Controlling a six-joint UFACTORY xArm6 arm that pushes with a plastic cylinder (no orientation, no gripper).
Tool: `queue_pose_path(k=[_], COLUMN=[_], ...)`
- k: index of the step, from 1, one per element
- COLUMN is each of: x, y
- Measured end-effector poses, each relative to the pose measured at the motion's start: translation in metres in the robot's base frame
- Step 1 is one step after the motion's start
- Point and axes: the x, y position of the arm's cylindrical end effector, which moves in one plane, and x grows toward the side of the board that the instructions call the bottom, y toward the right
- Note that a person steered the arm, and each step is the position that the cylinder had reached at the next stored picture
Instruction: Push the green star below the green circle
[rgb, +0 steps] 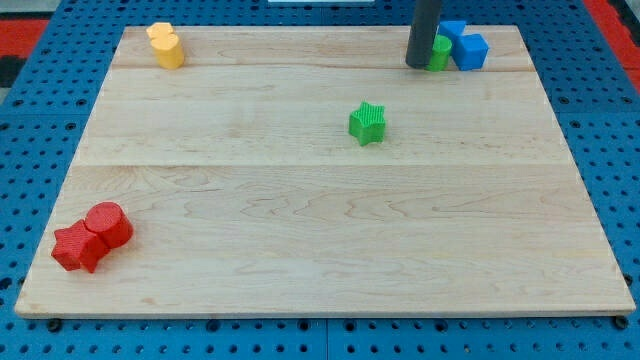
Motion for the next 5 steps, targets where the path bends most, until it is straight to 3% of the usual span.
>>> queue_pose_path(k=[2, 3, 5], x=[-0.005, 0.009, 0.045], y=[0.000, -0.027, -0.138])
